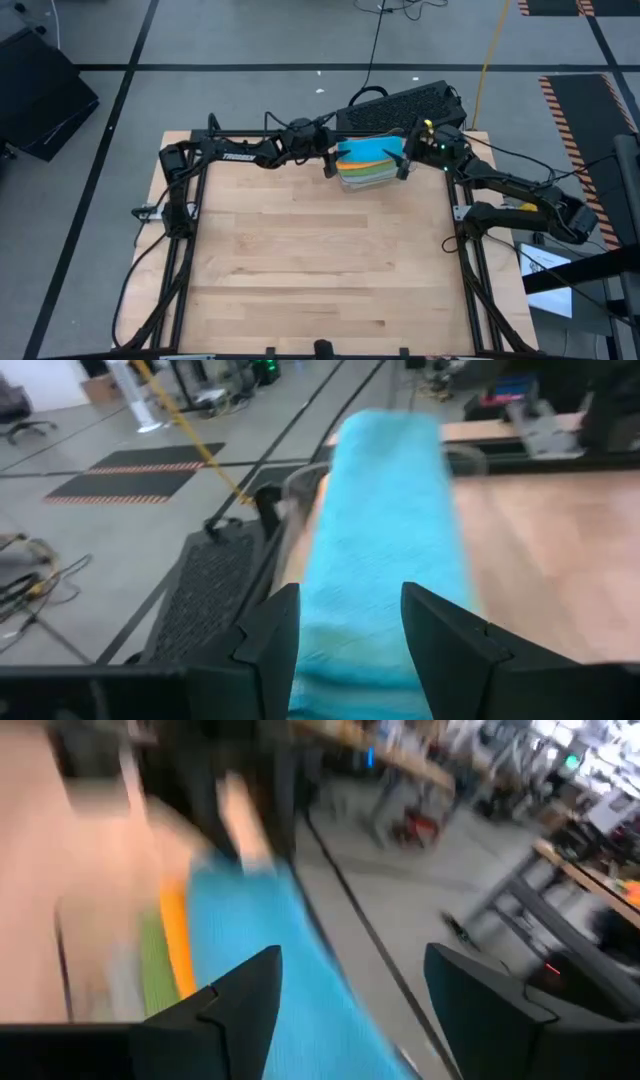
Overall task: Fold microfiber towels
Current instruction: Put the folded blue microfiber towel into the transparent bin
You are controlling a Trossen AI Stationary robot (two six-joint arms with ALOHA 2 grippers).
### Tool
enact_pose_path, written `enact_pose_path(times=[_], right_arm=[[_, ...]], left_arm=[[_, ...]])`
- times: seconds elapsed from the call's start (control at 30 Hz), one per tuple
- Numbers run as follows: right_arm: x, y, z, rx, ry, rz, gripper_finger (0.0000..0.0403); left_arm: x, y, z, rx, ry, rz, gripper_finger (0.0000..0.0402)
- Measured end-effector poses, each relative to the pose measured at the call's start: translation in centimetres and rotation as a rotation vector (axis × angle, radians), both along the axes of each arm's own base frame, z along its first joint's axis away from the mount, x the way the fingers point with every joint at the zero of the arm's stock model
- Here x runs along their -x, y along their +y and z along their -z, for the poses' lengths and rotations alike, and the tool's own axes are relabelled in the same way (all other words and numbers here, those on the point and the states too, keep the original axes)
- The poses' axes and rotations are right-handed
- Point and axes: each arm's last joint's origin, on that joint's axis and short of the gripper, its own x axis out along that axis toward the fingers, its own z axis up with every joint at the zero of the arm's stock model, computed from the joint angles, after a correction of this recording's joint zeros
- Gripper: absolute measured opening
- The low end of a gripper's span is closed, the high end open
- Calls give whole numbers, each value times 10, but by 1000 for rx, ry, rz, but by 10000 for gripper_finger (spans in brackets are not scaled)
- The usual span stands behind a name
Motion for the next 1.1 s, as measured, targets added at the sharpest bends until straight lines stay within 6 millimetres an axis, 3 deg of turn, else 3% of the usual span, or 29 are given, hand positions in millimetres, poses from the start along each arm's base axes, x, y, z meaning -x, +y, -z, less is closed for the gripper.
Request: enact_pose_path(times=[0.2, 0.4, 0.6, 1.1], right_arm=[[-18, -9, 4, -183, -203, -122, 192], [-37, -39, 27, -295, -174, -149, 97], [-43, -61, 50, -356, -130, -107, 11], [-44, -73, 87, -487, -91, -64, 1]], left_arm=[[2, 7, 4, 24, 3, -22, 177], [5, 12, 6, 50, 13, -47, 177], [7, 11, 11, 72, 70, -68, 177], [9, 11, 15, 90, 111, -78, 177]])
